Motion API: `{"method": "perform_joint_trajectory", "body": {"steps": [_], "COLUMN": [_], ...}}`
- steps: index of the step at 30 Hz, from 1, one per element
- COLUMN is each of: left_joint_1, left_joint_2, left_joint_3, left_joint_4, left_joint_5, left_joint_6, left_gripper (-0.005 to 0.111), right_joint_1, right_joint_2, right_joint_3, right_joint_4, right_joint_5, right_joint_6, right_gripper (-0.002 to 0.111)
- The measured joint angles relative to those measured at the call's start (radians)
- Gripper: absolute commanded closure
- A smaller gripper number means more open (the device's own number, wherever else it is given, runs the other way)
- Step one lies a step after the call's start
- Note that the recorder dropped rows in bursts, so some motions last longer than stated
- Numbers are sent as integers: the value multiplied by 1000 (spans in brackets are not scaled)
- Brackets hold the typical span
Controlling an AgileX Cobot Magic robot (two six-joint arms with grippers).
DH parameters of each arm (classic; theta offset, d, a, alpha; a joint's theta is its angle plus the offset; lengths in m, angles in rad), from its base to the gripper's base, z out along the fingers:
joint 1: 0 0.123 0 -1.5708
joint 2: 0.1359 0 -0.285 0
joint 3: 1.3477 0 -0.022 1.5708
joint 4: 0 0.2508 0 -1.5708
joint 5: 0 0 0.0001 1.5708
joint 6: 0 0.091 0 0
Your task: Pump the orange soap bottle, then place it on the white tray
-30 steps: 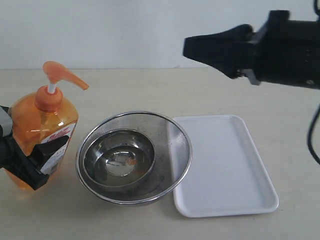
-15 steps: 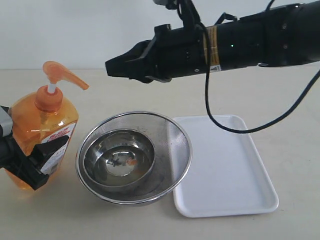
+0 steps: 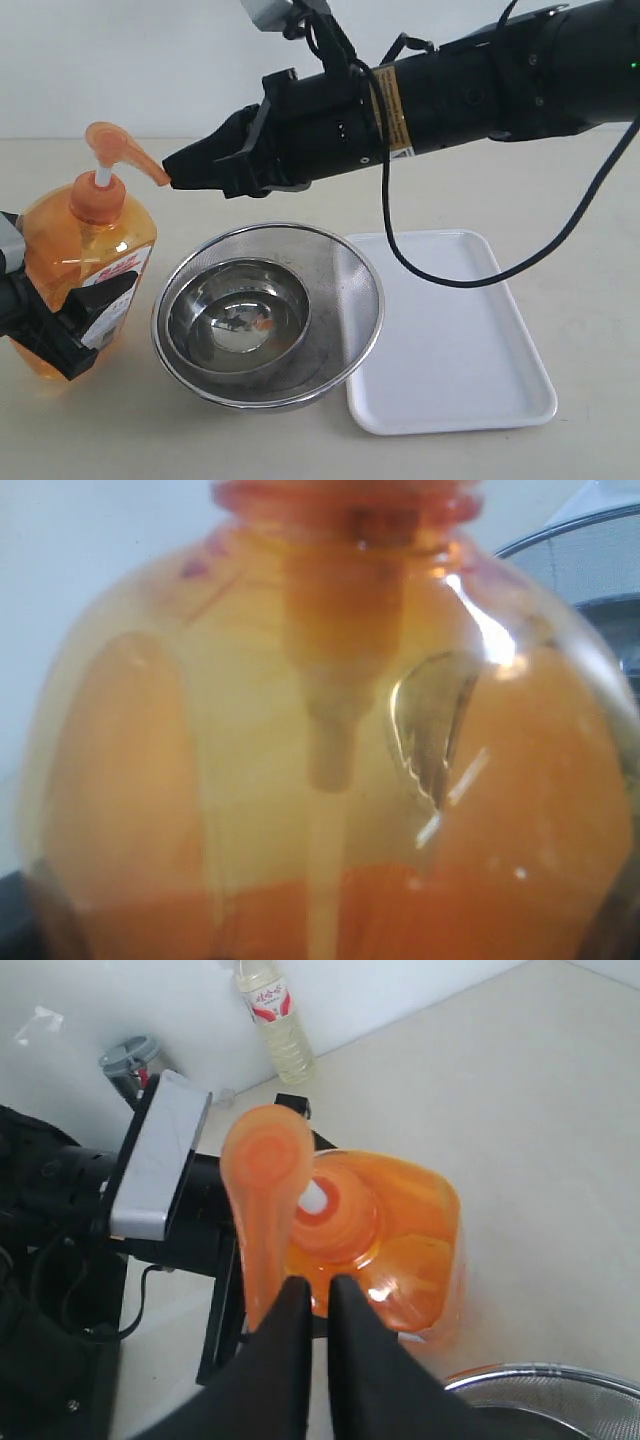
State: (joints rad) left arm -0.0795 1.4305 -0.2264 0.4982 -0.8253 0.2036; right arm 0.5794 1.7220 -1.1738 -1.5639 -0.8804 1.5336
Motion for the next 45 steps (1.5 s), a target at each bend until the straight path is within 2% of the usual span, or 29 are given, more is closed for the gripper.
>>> {"method": "perform_joint_trajectory", "body": {"steps": [7, 12, 19, 23, 31, 38, 45], "left_joint_1": [0, 0, 0, -3, -70, -79, -79], "left_joint_2": [0, 0, 0, 0, 0, 0, 111], "left_joint_3": [0, 0, 0, 0, 0, 0, -61], "left_joint_4": [0, -14, -189, -213, -222, -237, -201], "left_joint_5": [0, 0, 3, 1, -12, -12, -54], "left_joint_6": [0, 12, 96, 108, 140, 143, 143], "left_gripper": [102, 102, 102, 102, 102, 102, 102], "right_joint_1": [0, 0, 0, 0, 0, 8, 9], "right_joint_2": [0, 0, -18, -40, -81, -83, -83], "right_joint_3": [0, 0, 0, 0, -14, -84, -119], "right_joint_4": [-16, -32, -55, -64, -65, -66, -70], "right_joint_5": [-17, 96, 244, 287, 251, 153, 64], "right_joint_6": [16, 45, 94, 99, 60, 92, 123], "right_gripper": [106, 106, 106, 106, 106, 106, 106]}}
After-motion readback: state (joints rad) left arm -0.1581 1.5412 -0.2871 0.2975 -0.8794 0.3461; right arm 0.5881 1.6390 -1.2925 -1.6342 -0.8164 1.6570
